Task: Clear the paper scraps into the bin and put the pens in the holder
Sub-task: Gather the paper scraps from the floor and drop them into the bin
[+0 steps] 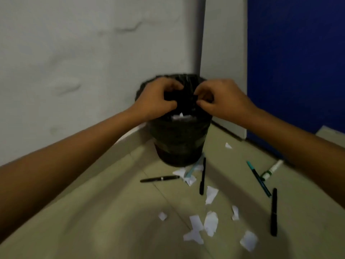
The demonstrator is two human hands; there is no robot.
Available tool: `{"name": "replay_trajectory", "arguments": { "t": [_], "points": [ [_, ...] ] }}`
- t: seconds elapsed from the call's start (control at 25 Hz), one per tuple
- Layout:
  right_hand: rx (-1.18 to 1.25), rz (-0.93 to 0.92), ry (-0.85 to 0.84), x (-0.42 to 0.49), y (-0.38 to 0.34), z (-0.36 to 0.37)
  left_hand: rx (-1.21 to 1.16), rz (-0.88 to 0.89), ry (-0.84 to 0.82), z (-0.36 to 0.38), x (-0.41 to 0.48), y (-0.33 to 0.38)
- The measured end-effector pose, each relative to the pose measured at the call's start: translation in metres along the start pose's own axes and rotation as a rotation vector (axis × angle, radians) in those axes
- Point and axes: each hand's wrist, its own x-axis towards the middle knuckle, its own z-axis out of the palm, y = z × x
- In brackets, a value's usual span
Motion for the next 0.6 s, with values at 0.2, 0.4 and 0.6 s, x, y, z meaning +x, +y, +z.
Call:
{"name": "replay_trajectory", "arguments": {
  "t": [0.2, 0.4, 0.6],
  "points": [
    [-0.111, -0.261, -0.349, -0.166, 0.036, 0.06, 0.115, 0.429, -0.267, 0.083, -0.167, -0.021],
    [-0.027, 0.063, -1.067, -0.263, 0.102, 0.103, 0.333, 0.051, -1.034, 0.133, -0.262, -0.094],
    [0.105, 0.018, -0.8, -0.242, 0.087, 0.146, 0.245, 0.158, -1.097, 0.15, -0.246, -0.081]
  ]
}}
